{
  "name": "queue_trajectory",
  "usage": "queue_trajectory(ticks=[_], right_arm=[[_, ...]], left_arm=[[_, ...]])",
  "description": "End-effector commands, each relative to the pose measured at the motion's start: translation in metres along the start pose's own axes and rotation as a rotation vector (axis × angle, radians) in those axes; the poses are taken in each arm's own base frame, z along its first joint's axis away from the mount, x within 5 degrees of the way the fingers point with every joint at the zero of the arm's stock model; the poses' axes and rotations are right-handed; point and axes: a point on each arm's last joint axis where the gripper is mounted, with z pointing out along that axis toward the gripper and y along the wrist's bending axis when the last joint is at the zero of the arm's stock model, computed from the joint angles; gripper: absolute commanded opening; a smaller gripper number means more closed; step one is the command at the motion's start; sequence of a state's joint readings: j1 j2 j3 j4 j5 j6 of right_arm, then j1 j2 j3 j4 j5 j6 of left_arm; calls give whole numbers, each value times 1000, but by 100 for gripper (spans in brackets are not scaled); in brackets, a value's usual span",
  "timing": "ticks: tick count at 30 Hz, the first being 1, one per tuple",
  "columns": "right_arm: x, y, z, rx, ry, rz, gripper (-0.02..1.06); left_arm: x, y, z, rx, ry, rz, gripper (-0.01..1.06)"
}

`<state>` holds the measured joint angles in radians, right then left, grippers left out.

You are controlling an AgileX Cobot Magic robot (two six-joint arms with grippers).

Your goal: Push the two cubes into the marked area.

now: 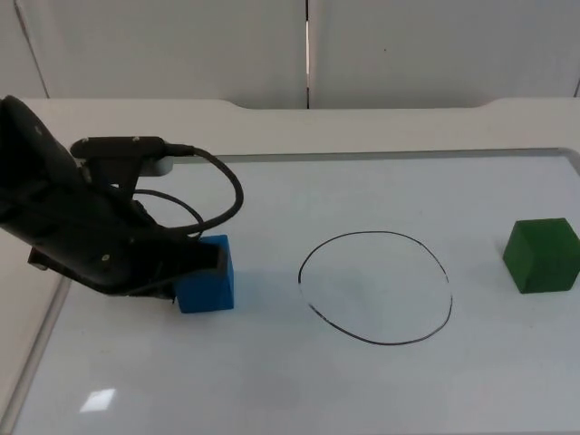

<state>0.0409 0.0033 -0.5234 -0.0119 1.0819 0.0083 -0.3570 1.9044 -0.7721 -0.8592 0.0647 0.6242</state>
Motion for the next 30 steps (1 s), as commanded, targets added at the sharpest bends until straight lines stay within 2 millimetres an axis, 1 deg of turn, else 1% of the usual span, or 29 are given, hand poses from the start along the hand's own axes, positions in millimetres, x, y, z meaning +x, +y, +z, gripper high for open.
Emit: queue_trajectory(ticks=[1, 6, 15, 24, 30], right_arm=[[1, 0, 1, -2, 2, -1, 105], [1, 0, 1, -2, 2, -1, 105], [1, 0, 1, -2, 2, -1, 105], [1, 0, 1, -2, 2, -1, 105], [1, 0, 1, -2, 2, -3, 105]], left_arm=[[-1, -4, 0, 10, -2, -9, 0], [-3, -17, 1, 26, -13, 20, 0], [-3, -19, 1, 38, -5, -2, 0], [8, -37, 11, 42, 15, 50, 0], [7, -37, 13, 29, 4, 44, 0]])
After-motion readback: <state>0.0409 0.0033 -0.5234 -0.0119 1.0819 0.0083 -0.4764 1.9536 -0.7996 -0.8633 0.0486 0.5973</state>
